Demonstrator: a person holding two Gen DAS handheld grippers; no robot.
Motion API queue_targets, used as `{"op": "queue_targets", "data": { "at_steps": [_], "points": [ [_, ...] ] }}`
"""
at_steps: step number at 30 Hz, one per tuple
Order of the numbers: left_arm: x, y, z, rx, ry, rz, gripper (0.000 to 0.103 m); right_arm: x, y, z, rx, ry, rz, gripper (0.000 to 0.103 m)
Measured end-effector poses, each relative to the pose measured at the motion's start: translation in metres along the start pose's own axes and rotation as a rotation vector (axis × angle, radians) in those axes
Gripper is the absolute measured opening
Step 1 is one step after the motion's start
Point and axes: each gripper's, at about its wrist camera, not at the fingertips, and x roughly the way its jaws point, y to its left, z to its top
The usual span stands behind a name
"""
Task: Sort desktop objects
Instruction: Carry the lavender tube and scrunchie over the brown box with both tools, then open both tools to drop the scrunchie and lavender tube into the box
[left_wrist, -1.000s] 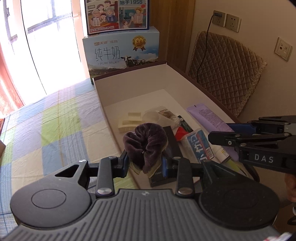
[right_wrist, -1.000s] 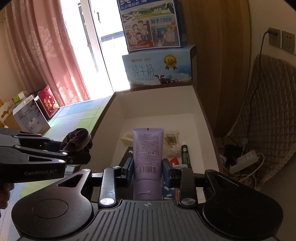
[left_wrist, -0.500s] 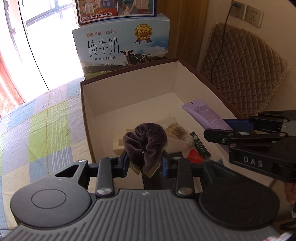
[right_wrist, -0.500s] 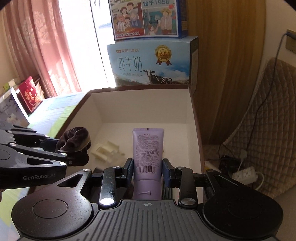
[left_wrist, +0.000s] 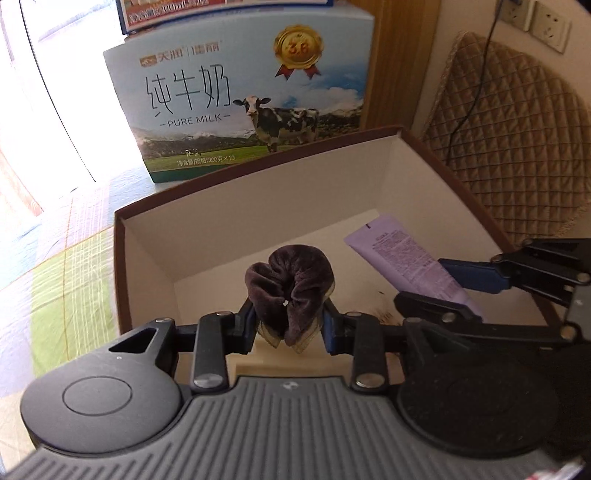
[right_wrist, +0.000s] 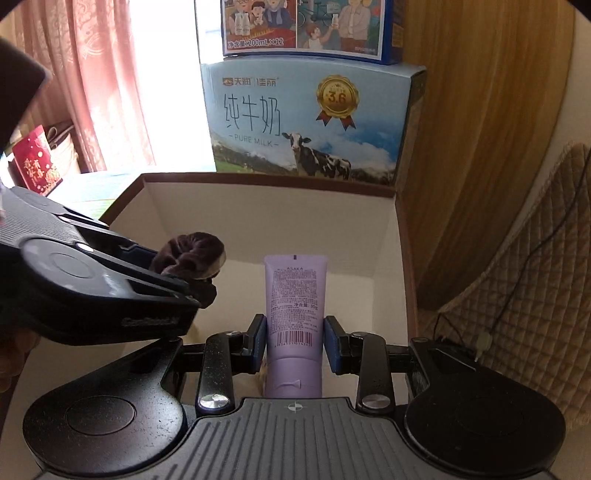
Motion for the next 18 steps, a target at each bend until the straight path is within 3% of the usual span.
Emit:
{"op": "queue_targets", "data": {
  "at_steps": [12,15,18],
  "points": [
    [0.036,0.010,0.014,0.016,0.049,0.042,0.036,0.020,0.001,0.017,-0.073,0.007,-0.026,0.030],
    [0.040,0.011,0.016,0.024,0.052,0.049,0.042,0.023,0.002,0.018,-0.085,0.010,-0.026,0.030],
    [0.039,0.013,0.017,0.026,0.041,0.060,0.059,0.024,0.001,0.018,-0.092,0.010,-0.027,0.030]
  ]
}}
